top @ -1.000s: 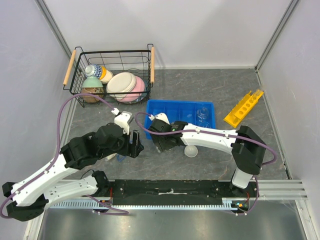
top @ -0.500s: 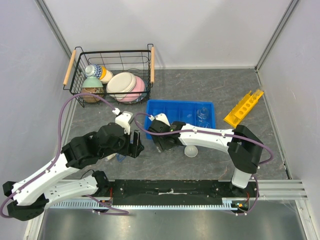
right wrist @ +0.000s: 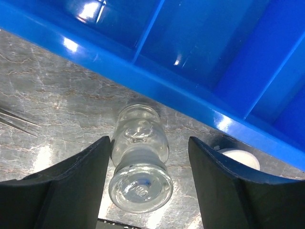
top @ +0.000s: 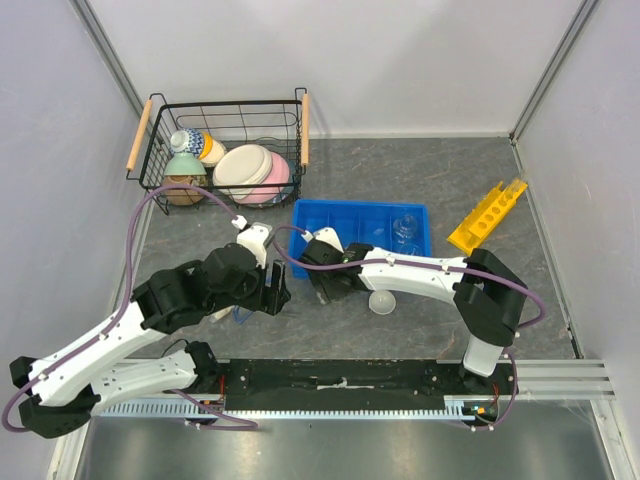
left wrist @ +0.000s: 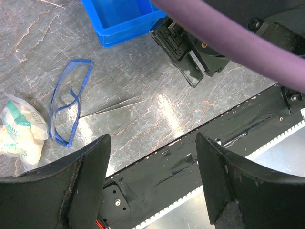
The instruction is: Organize the chemistry lab equipment
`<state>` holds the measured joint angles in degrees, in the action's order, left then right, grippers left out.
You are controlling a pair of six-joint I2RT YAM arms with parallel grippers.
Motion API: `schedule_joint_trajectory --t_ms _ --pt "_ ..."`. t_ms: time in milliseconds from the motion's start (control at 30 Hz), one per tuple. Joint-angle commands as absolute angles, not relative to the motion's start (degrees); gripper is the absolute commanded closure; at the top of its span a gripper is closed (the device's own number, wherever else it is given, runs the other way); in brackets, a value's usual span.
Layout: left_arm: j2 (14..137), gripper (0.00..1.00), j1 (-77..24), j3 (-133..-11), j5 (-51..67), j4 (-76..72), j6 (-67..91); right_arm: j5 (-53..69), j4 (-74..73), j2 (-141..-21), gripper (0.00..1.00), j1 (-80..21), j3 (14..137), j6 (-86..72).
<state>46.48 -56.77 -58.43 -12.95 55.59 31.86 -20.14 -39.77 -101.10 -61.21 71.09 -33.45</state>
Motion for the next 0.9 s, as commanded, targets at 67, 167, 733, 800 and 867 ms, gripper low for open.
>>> schedule_joint_trajectory --t_ms 67,167,733,800,867 --pt "47.2 0.21 -57.0 -59.7 -12.7 54.5 30.2 -19.6 -37.4 -100.9 0.31 -60.4 70.4 -33.9" --pt "47.6 0.21 -57.0 -59.6 -12.7 54.4 30.2 -18.9 -36.9 -101.0 0.36 -60.1 70.1 -33.8" --pt "47.7 0.21 -57.0 -59.2 -12.4 54.1 30.5 -18.0 -36.1 -99.4 0.78 -60.1 67.4 -34.7" --pt "47.5 0.21 -57.0 -59.2 -12.4 54.1 30.6 -18.0 -36.2 -99.1 0.78 -60.1 67.5 -34.9" --pt "47.5 0.21 -57.0 -59.2 -12.3 54.1 30.5 -18.3 -36.9 -98.6 0.78 -60.1 67.8 -35.0"
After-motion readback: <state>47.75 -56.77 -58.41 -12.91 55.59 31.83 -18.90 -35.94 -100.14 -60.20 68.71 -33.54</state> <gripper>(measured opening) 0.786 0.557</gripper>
